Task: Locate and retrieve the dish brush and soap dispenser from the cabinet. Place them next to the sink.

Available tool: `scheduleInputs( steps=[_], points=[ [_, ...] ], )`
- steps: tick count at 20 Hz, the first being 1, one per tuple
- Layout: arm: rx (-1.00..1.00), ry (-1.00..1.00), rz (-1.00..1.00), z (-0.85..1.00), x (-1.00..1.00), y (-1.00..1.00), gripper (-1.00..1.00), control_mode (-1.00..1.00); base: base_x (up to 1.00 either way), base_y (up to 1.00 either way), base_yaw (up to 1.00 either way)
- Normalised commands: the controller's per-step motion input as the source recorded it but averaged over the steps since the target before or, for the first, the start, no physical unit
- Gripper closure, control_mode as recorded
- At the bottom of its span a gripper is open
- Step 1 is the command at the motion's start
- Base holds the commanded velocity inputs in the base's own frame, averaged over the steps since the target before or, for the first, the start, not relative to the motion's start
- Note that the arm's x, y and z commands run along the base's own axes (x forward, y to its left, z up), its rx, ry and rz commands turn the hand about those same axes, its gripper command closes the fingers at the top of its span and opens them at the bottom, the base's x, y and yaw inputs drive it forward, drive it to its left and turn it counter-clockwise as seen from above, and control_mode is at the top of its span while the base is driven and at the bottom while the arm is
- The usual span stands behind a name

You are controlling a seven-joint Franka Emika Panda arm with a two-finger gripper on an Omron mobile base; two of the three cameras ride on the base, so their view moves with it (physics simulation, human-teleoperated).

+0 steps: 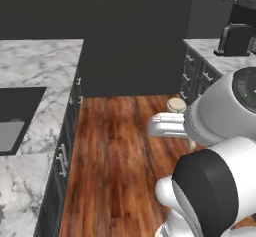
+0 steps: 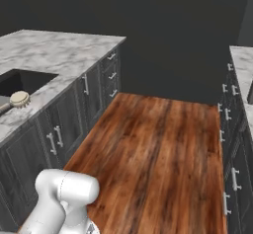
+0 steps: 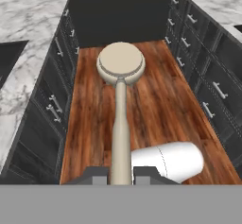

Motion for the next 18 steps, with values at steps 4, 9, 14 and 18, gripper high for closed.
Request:
scheduleInputs(
  steps=[4,9,14,18],
  points=[
    [0.00,0.00,0.00,0.00,0.00,0.00,1.00,1.00,0.73,0.37,0.07],
    [0.00,0.00,0.00,0.00,0.00,0.00,1.00,1.00,0.61,0.62,0.10],
    [0.00,0.00,0.00,0.00,0.00,0.00,1.00,1.00,0.26,0.44,0.30],
    [0.00,0.00,0.00,0.00,0.00,0.00,1.00,1.00,0.00,0.07,0.50]
  ],
)
